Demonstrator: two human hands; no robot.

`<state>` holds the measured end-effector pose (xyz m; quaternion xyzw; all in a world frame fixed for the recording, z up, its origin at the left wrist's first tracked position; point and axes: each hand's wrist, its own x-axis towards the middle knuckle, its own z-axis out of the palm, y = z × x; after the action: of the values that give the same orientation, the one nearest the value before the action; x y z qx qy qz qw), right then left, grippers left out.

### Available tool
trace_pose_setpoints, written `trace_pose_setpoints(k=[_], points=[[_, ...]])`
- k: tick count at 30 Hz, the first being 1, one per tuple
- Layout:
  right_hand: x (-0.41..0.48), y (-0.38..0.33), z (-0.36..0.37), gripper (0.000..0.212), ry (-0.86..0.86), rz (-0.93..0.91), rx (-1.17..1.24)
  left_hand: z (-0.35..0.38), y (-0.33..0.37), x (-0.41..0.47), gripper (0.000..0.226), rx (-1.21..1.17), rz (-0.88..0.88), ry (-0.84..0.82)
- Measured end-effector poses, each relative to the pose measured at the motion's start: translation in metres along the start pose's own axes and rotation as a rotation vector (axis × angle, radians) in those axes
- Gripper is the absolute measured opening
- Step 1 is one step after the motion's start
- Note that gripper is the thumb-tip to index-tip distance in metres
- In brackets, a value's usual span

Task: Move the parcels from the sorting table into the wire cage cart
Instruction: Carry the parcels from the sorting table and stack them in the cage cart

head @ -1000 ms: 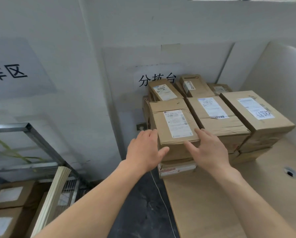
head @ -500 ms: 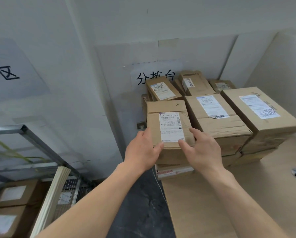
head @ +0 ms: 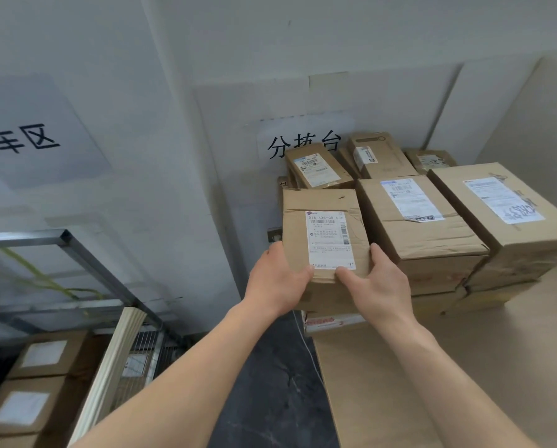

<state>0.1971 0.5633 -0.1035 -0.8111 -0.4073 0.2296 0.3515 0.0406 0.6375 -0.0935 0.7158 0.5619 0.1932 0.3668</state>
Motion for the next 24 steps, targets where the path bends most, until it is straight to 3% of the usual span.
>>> trace_pose_setpoints(k=[7, 15, 20, 24], points=[[-0.038, -0.018, 0.007, 0.034, 0.025, -0.047, 0.021, -0.027, -0.022, -0.039, 0.043, -0.118, 0.022, 0.067], [-0.120, -0.061, 0.041, 0.073, 0.016, -0.146, -0.031, -0.083, -0.083, -0.122, 0.063, -0.191, -0.001, 0.160], [-0.190, -0.102, 0.085, 0.069, -0.075, -0.231, -0.048, -0.141, -0.140, -0.193, 0.080, -0.173, -0.061, 0.253], [-0.250, -0.138, 0.130, 0.065, -0.174, -0.330, -0.040, -0.191, -0.189, -0.252, 0.076, -0.142, -0.115, 0.336]])
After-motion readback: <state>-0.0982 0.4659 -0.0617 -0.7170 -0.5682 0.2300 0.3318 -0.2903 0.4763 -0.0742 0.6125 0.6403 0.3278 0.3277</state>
